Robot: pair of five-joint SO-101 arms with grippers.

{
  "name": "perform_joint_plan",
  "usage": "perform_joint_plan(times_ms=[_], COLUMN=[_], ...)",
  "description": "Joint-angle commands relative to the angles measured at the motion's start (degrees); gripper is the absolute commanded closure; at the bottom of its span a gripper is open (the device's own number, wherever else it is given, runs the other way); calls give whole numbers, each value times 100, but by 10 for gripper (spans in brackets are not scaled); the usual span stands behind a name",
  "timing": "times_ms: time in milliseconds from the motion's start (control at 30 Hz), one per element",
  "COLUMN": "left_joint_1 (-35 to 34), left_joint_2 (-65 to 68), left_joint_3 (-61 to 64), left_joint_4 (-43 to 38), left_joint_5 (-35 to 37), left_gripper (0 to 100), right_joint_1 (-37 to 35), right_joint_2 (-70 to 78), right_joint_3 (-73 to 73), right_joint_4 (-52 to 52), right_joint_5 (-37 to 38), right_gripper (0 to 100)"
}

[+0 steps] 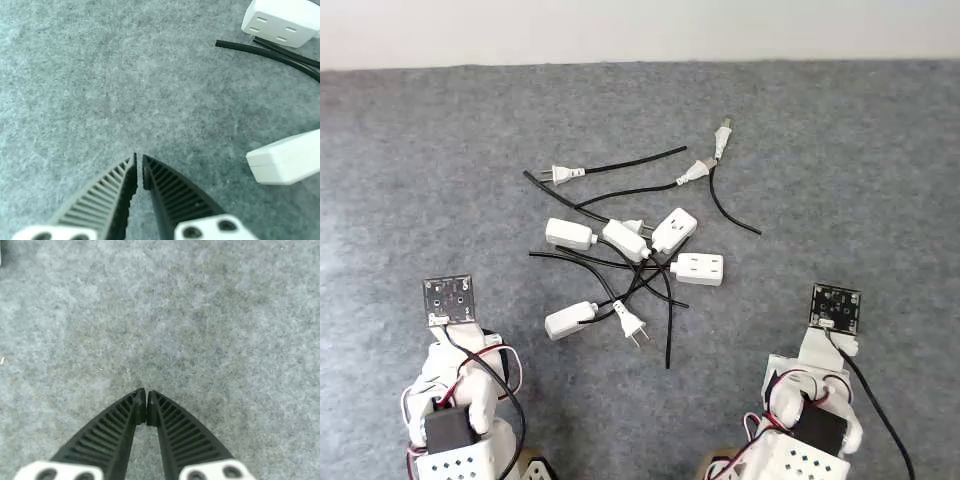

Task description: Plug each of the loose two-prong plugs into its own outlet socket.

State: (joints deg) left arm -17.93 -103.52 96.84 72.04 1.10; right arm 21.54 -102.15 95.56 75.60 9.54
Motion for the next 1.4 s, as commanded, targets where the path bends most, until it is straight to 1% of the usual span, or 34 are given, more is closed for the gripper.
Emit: perform_joint_plan(times_ms=[0,1100,1133,1233,1367], left_joint_1=[18,0,26,0,0], left_joint_2=[-62,-79,-79,-79,-79], left_joint_3=[-40,-66,-84,-110,-127], left_joint_4=[26,18,-35,-519,-791], left_joint_5=[-18,-35,-35,-35,-35], left_gripper=[983,981,981,981,981], right_joint_1=[-22,-40,-13,-4,-4], right_joint_2=[-48,-48,-48,-48,-48], right_joint_3=[88,88,88,35,-237], right_joint_4=[-127,-127,-127,-145,-145], right_joint_5=[62,26,62,62,62], right_gripper=[987,987,987,983,983])
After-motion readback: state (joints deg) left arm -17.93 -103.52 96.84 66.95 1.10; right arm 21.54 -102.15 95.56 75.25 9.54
